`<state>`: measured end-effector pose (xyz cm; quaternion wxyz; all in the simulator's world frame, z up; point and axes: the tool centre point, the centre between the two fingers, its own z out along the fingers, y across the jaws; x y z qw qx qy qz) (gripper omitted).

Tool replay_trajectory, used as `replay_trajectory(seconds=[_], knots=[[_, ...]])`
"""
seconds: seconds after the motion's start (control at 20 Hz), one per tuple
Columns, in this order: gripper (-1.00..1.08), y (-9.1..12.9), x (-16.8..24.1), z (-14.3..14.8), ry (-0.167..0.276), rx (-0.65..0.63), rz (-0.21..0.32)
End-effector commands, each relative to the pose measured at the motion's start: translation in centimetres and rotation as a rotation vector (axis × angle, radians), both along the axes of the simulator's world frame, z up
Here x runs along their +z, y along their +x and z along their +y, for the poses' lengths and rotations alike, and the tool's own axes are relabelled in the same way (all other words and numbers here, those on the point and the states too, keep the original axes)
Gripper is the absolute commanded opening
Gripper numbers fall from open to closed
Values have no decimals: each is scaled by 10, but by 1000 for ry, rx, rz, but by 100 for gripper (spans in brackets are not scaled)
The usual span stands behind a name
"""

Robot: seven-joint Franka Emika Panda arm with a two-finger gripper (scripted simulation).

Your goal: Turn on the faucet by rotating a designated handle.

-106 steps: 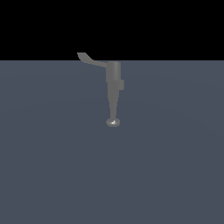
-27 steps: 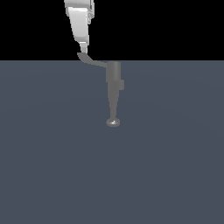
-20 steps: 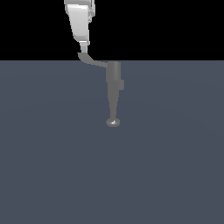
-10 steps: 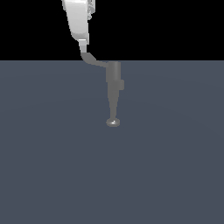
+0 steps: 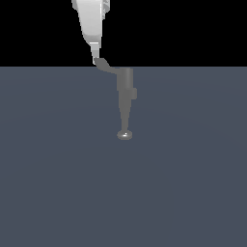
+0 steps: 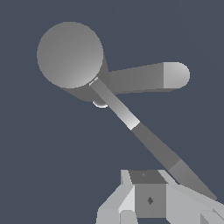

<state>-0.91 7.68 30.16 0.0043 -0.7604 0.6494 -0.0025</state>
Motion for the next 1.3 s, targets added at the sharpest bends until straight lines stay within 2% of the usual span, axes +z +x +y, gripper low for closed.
replay_trajectory(seconds=[0.0,0.6,0.7,1.25], knots=[[-100,-7,-1,-16,-2,-12,4],[-100,-40,-2,-58,-3,-12,9],[-100,-36,0,-48,-2,0,2],[-100,-28,-2,-117,-3,-9,7]])
